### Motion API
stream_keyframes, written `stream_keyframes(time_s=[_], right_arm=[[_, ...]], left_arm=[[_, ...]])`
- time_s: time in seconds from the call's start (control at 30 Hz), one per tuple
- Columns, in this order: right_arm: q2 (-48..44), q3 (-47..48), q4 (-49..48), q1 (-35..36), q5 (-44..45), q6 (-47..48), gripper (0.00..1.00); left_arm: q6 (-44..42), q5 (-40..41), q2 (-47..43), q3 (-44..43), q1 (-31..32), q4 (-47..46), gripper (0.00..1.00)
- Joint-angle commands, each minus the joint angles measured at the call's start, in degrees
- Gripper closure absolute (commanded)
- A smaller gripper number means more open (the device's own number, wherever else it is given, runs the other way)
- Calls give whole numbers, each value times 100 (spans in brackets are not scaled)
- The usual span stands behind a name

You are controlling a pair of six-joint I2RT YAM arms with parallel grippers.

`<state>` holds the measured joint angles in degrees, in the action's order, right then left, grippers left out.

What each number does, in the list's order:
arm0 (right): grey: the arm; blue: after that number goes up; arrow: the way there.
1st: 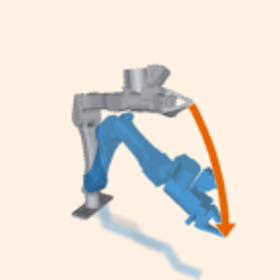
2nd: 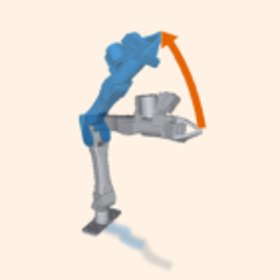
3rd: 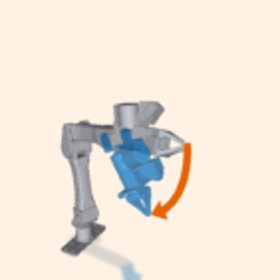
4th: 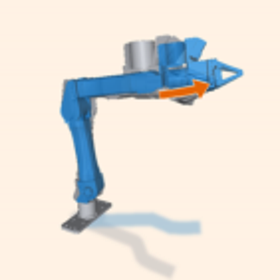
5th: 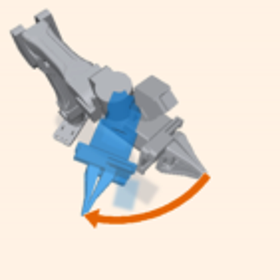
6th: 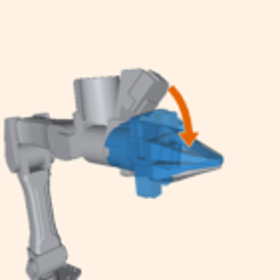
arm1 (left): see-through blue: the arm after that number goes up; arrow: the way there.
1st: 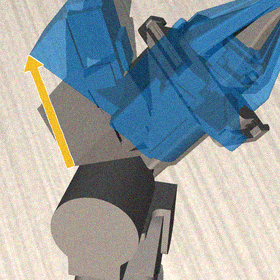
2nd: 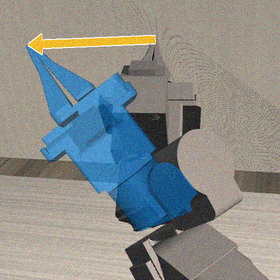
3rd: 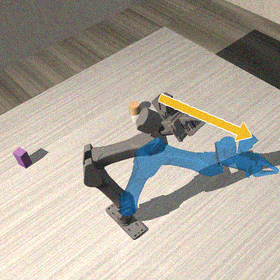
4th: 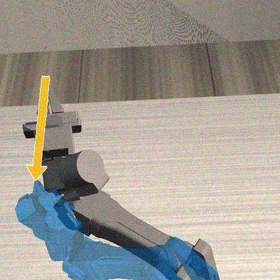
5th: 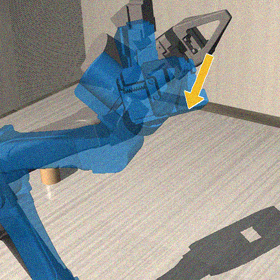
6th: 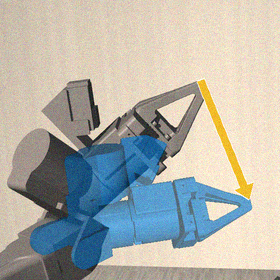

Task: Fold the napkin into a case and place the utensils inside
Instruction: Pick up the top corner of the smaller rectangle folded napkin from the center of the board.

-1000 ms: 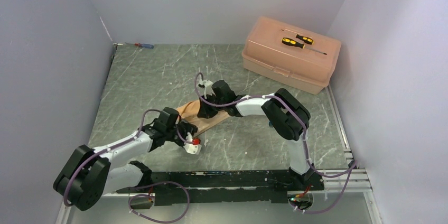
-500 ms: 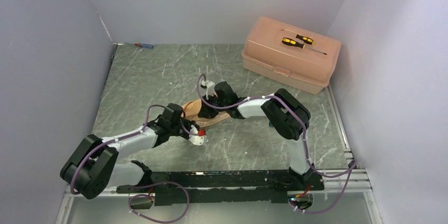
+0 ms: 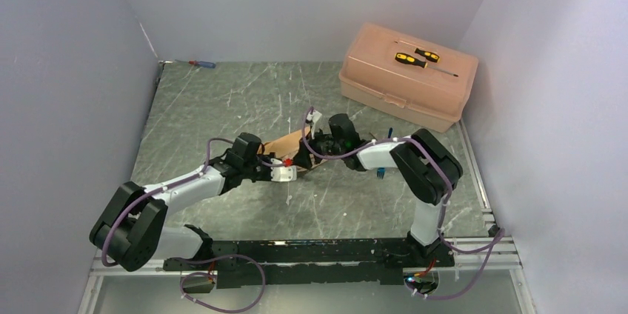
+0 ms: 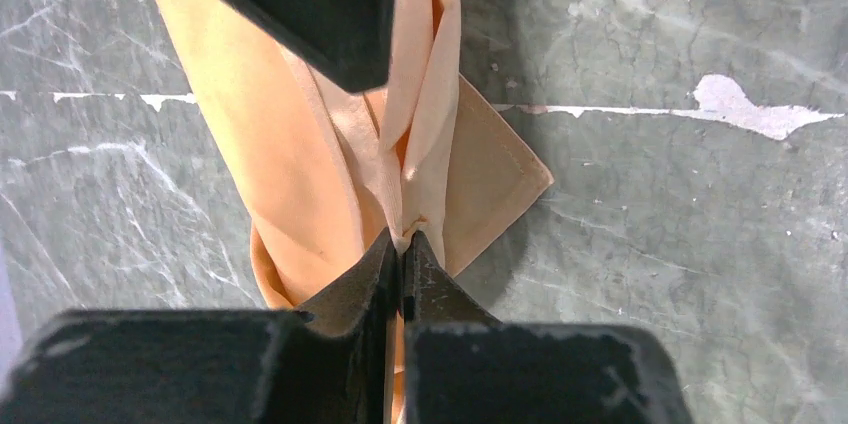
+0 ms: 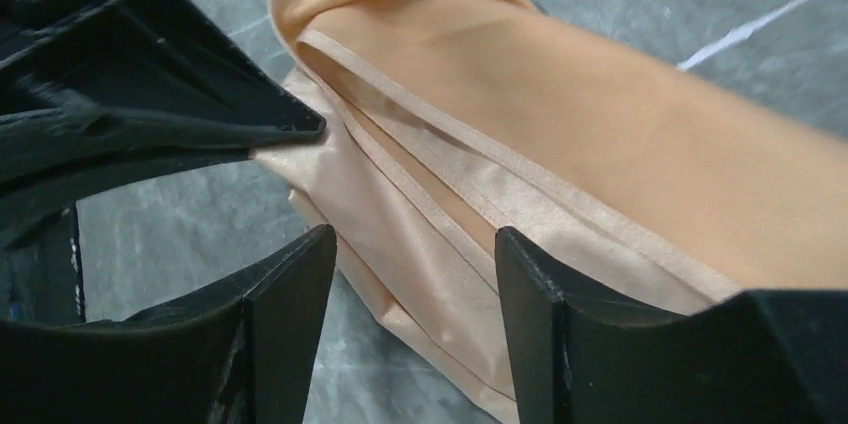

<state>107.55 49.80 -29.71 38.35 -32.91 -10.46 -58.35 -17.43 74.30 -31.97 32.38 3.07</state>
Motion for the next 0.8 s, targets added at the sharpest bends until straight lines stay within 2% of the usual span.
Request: stream_keyframes(time_s=[0.0,0.1,0.3,0.47,0.77], right_arm=[[-357,-53,-480,-200,-1272,1344,34],[-322,-18,-440,-197,-1554,1747,33],[-42,-29,-1167,-58,-1873,1722,33],[127,58,-1195,178,-1797,1956,34],[605,171,-2058,264,-1737,1585,37]], left_arm=[[552,-97,-24,-200,-4,158,94],[623,-92,-62,-180,-8,126,94],[797,2,-147,-187,-28,140,93],[919,27,-251,-157,-87,74,92],[982,47,-437,-40,-127,-77,87]])
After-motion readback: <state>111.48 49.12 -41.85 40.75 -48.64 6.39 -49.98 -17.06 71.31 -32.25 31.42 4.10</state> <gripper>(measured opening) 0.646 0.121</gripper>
